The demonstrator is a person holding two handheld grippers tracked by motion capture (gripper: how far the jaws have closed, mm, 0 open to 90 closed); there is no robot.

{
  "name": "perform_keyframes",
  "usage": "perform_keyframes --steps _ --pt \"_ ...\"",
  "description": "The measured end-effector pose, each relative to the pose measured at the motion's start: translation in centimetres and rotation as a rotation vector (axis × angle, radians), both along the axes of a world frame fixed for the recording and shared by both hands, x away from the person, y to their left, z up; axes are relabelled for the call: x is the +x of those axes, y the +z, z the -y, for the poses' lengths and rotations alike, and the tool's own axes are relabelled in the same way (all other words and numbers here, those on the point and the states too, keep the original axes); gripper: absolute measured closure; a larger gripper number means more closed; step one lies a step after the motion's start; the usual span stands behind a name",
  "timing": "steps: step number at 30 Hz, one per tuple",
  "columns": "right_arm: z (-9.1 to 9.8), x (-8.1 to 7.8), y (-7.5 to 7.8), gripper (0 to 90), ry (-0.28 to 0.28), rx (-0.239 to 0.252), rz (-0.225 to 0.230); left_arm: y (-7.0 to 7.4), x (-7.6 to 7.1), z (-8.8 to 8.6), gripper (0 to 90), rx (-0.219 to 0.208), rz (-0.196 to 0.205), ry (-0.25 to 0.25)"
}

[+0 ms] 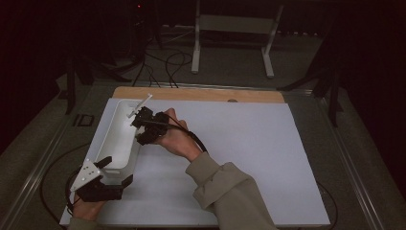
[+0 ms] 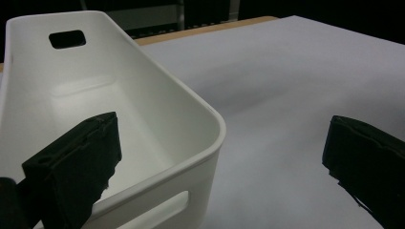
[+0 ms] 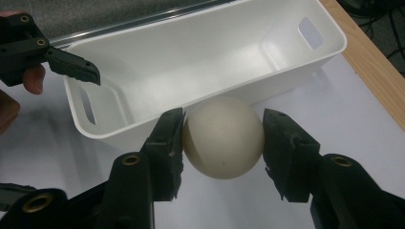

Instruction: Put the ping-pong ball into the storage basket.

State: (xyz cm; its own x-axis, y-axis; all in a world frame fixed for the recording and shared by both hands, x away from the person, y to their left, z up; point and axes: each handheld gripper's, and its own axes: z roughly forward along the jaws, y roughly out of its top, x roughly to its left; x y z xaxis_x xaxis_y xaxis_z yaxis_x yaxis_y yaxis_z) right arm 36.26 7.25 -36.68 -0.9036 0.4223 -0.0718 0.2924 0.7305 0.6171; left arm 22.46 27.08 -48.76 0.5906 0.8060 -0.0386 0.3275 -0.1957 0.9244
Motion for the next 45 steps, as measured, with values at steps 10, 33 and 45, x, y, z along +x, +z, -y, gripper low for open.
perform_keyframes --steps 10,33,45 --pt "-0.5 -0.1 0.0 50.0 0.0 0.004 0.003 0.0 0.0 0.0 0.1 0.001 0.002 0.0" --pt "-2.5 -0.5 0.2 50.0 0.017 0.018 0.015 0.0 0.0 0.0 0.1 0.003 0.004 0.001" --pt "-3.4 -0.6 -0.1 50.0 0.016 0.028 0.017 0.0 0.0 0.0 0.1 0.003 0.004 0.001"
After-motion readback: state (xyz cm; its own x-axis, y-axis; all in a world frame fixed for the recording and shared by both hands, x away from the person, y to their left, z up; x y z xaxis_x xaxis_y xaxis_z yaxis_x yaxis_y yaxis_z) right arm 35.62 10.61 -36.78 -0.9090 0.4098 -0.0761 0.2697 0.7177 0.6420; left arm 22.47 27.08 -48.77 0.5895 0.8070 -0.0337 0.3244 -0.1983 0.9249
